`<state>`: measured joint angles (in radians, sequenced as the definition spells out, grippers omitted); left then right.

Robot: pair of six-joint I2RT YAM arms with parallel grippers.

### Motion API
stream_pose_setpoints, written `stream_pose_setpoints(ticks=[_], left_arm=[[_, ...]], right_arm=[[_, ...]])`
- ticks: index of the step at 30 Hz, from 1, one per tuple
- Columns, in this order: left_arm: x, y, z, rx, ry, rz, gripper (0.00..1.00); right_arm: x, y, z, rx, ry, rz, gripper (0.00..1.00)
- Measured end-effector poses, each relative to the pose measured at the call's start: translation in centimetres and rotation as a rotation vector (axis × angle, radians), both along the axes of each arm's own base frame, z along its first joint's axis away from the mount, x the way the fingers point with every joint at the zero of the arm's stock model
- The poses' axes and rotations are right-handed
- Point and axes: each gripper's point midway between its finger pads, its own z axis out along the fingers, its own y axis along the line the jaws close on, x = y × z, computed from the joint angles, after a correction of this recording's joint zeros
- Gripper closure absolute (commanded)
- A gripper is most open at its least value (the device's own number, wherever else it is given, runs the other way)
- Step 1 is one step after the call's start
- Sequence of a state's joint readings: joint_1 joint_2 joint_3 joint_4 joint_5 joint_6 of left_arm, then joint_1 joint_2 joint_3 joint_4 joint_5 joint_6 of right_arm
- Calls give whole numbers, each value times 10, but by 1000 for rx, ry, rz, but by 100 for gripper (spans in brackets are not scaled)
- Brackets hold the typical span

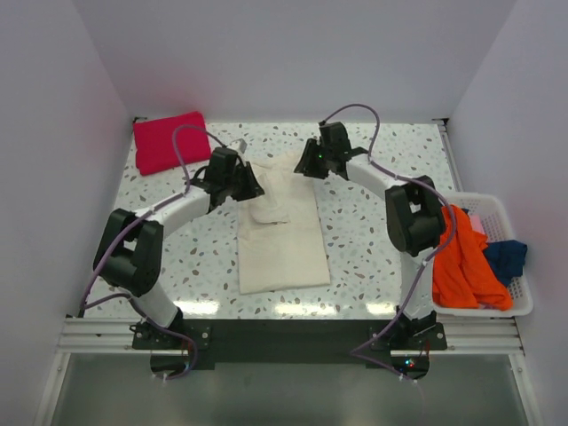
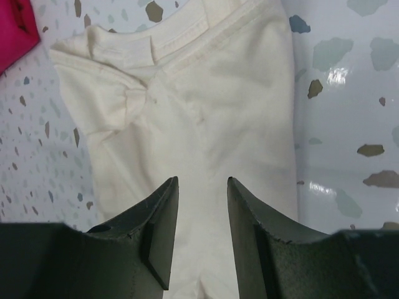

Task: Fold and stack the t-shirts
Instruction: Fold the tshirt

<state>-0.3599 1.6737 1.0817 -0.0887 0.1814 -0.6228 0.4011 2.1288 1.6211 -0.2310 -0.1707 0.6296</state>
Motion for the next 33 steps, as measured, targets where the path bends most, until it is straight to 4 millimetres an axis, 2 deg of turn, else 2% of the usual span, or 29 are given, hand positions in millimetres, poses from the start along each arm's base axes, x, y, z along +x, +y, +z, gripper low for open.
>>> stream_pose_setpoints(ticks=[5, 14, 17, 24, 26, 27, 28, 33], left_arm=[[-27, -10, -27, 29, 63, -49, 86], [-52, 1, -79, 84, 188, -48, 89], [-56, 3, -91, 100, 216, -43, 91], [-55, 4, -91, 101, 213, -41, 91], [-55, 4, -91, 101, 213, -41, 91], [-55, 4, -91, 101, 213, -41, 91], [-55, 4, -91, 101, 213, -40, 91], [-55, 4, -91, 101, 213, -40, 91]], right_arm=[[-25, 0, 14, 4, -5, 28, 59], [-80, 13, -11, -36, 67, 113, 59], [-95, 22, -16, -44, 82, 148, 59], [-121, 48, -21, -74, 83, 233, 60], [-130, 55, -22, -87, 84, 255, 64], [-134, 57, -23, -95, 86, 264, 69], [-141, 59, -25, -113, 90, 274, 69], [-147, 56, -31, -170, 92, 282, 76]])
